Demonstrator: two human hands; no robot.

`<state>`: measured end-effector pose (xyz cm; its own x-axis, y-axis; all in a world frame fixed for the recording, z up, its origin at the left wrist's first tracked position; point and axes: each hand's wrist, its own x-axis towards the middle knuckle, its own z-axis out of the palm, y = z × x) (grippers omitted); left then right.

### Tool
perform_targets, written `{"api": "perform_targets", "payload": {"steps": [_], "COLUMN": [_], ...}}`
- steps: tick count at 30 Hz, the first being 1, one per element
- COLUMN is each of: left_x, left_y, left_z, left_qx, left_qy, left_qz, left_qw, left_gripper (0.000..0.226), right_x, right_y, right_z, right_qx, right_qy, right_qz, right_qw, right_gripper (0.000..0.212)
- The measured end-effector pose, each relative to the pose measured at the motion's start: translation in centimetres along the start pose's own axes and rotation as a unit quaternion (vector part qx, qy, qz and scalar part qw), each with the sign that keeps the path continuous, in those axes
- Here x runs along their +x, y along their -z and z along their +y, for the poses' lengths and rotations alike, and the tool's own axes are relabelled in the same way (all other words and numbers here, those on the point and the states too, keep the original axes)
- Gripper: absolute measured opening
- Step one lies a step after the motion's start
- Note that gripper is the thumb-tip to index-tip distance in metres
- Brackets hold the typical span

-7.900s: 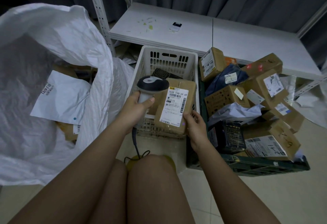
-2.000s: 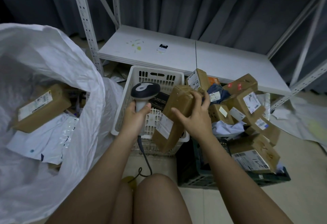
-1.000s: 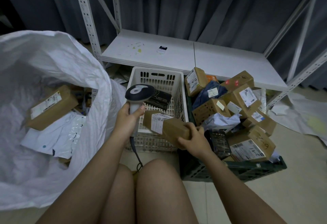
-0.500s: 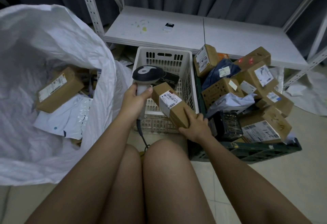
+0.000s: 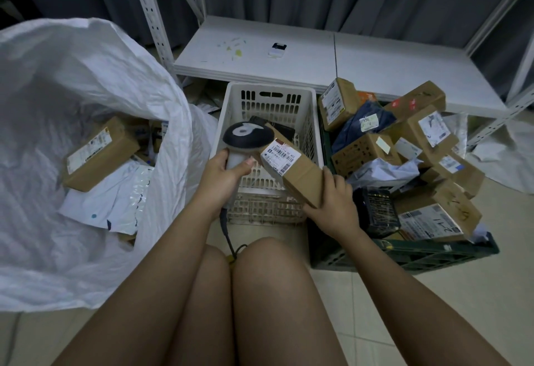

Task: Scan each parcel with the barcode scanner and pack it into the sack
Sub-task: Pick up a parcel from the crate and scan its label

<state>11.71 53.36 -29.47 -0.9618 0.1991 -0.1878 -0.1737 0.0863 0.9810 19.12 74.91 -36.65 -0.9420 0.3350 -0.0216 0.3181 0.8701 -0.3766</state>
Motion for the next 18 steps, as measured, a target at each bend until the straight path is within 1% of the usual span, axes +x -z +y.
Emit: {"api": "perform_targets", "payload": {"steps": [5, 12, 18], "left_x": [-0.4, -0.6, -0.5], "left_y": [-0.2, -0.8, -1.0], "left_z": [0.2, 0.3, 0.1], "left_qx": [0.037, 0.068, 0.084], "left_qy": [0.008, 0.006, 0.013], "left_qz": [-0.027, -0.063, -0.065], "left_qw": [0.999, 0.996, 0.994], "left_gripper": [0.022, 0.019, 0.015], "right_x": [1.0, 1.9, 2.0], "right_y": [1.1, 1.4, 1.3], "right_z": [0.3, 0.6, 0.6], "right_qx": [-0.066, -0.093, -0.095], "right_qy": [0.042, 0.057, 0.061], "right_qz": [0.072, 0.09, 0.098], "right_qw": [0.994, 0.99, 0.989], "right_gripper": [0.094, 0.095, 0.092]}}
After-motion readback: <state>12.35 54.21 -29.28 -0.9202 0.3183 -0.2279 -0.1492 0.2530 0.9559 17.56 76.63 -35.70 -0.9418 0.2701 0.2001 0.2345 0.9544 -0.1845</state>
